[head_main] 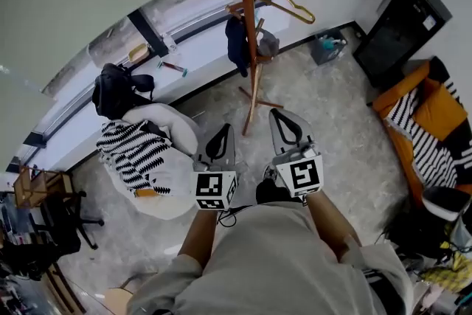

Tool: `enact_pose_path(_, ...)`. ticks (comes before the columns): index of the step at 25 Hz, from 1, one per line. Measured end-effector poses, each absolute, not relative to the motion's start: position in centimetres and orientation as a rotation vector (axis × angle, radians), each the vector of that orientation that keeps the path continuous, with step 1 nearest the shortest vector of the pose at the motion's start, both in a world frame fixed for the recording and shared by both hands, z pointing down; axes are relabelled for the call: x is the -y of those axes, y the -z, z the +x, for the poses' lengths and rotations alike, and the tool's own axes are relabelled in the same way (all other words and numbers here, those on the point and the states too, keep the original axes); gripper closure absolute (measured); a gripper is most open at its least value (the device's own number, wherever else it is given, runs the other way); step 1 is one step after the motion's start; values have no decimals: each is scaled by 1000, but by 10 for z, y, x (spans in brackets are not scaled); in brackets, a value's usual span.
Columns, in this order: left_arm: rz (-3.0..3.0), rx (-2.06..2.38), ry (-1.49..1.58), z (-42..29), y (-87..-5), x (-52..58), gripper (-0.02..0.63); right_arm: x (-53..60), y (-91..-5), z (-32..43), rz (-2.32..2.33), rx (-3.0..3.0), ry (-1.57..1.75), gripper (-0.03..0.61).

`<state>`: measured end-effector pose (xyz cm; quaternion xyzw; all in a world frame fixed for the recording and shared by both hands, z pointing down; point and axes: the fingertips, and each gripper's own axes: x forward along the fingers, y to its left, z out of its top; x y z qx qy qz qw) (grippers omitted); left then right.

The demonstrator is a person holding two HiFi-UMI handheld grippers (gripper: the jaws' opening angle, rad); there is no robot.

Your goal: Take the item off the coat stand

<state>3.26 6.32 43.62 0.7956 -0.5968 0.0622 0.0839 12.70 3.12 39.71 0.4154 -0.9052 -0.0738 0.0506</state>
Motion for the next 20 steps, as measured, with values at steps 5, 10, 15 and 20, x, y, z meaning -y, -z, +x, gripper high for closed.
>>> enact_pose_path(5, 2356, 1768, -190, 47, -433, -8, 603, 6, -393, 128, 1171, 2820, 187, 574)
enact_pose_path(10, 2335, 1738, -259, 59, -450, 23, 603, 30, -414, 133, 1100, 2804, 117, 574)
enact_pose_path(15, 2328, 1705, -311, 68, -462, 42, 603, 48, -433, 145, 1110, 2780, 20, 574)
enact_pose_path(20, 2295, 1718, -315, 56, -472, 54, 603, 59, -450, 139, 1080, 2757, -5, 574)
